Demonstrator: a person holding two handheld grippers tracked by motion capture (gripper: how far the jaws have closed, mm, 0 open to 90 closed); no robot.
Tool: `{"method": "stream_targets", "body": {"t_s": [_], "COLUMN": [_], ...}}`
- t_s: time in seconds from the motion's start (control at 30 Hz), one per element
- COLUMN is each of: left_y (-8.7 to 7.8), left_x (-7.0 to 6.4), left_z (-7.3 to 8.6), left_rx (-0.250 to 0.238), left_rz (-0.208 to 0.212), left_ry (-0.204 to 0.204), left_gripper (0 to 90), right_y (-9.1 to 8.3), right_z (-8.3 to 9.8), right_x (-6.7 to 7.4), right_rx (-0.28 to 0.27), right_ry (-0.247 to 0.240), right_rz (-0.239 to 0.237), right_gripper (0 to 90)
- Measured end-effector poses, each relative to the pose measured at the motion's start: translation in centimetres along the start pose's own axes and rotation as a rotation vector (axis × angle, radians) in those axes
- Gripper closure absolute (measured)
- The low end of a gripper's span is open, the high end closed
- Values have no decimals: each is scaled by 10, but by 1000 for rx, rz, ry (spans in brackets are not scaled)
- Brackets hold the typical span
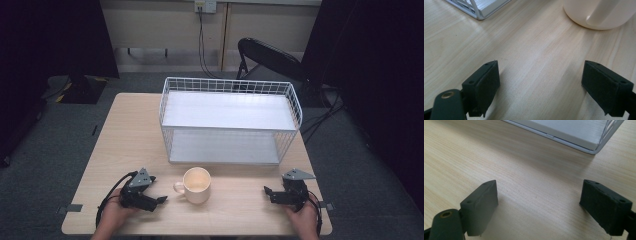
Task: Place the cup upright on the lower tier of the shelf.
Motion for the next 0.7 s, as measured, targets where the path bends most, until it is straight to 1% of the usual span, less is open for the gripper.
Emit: {"method": "stream_targets", "body": {"t_s": [0.33, 0.43, 0.5, 0.6, 0.63, 0.67, 0.7], "left_y": [0, 0, 0, 0, 0, 0, 0], "left_x": [0, 0, 0, 0, 0, 0, 0], "left_z": [0, 0, 0, 0, 0, 0, 0], "left_rx": [0, -2, 3, 4, 4, 4, 4], "left_rz": [2, 6, 4, 5, 5, 5, 4], "left_ry": [-1, -5, -2, 1, 2, 2, 1], "left_gripper": [143, 143, 140, 137, 137, 136, 136], "right_y": [-1, -1, -1, -5, -6, -6, -7], "right_z": [0, -3, -7, -18, -23, -23, -28], "right_x": [2, 4, 10, 16, 18, 18, 20], "right_rx": [5, 27, 32, 15, 3, 3, -8], "right_ry": [12, 15, -10, -42, -48, -48, -50], "right_rz": [12, 5, -3, -15, -27, -27, -42], "right_gripper": [140, 153, 153, 165, 176, 176, 183]}}
Point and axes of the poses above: each handheld gripper's, and its own axes: y roughly forward along the jaws, z roughly out of its underside, x roughly to its left, the point moved 4 cm from there along y, roughly forward along the jaws, and after that the axes turned 11 degrees about -y, right-handed, at the moved point
